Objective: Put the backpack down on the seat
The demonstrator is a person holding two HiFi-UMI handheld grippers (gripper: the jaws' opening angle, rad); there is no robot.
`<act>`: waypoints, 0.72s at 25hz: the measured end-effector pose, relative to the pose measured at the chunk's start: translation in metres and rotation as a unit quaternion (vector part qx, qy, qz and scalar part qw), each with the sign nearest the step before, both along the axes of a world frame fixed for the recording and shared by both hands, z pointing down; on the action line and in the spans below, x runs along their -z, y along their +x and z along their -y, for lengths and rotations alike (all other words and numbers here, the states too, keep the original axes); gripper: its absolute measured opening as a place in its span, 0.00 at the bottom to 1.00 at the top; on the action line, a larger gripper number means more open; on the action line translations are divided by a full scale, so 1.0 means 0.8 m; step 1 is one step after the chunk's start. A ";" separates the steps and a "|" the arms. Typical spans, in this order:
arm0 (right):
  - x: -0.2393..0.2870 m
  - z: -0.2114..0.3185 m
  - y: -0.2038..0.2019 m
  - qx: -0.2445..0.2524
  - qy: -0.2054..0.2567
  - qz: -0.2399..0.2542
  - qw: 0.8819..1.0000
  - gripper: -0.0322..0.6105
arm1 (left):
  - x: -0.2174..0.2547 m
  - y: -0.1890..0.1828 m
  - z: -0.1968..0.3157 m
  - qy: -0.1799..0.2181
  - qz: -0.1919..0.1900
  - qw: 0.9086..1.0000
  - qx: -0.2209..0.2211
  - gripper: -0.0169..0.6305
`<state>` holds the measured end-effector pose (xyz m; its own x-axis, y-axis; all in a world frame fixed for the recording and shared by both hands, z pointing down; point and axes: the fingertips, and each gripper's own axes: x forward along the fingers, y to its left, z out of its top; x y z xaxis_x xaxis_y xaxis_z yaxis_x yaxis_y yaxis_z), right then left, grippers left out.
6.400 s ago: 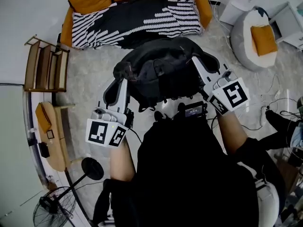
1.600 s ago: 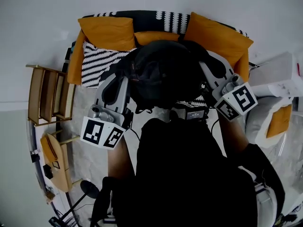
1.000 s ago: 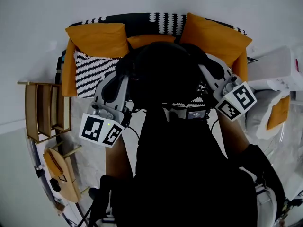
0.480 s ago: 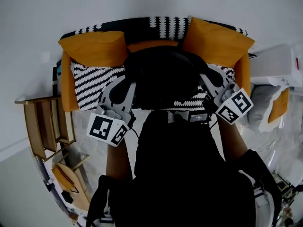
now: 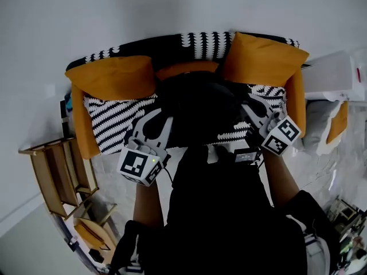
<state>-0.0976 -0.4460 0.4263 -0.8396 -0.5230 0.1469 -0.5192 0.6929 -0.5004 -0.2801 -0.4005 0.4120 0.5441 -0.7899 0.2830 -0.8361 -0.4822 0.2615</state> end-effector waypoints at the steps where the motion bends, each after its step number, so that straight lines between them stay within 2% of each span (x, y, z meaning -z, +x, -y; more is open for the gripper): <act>1: -0.007 0.002 -0.003 -0.003 -0.006 -0.005 1.000 0.12 | -0.008 -0.003 0.003 -0.005 -0.002 1.000 -0.006 0.09; 4: -0.030 0.004 -0.011 -0.013 -0.021 -0.013 1.000 0.12 | -0.030 -0.010 0.006 -0.022 -0.008 1.000 -0.020 0.09; 8: -0.055 0.015 -0.015 -0.027 -0.045 -0.001 0.999 0.12 | -0.055 -0.014 0.019 -0.040 -0.009 0.999 -0.032 0.09; 18: -0.118 0.038 -0.030 -0.020 -0.085 -0.003 0.996 0.12 | -0.120 -0.028 0.044 -0.079 -0.009 0.997 -0.025 0.09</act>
<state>-0.1217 -0.4761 0.5205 -0.8174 -0.5231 0.2413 -0.5480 0.5769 -0.6057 -0.3024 -0.4355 0.5079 0.5870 -0.7082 0.3922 -0.8071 -0.4743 0.3516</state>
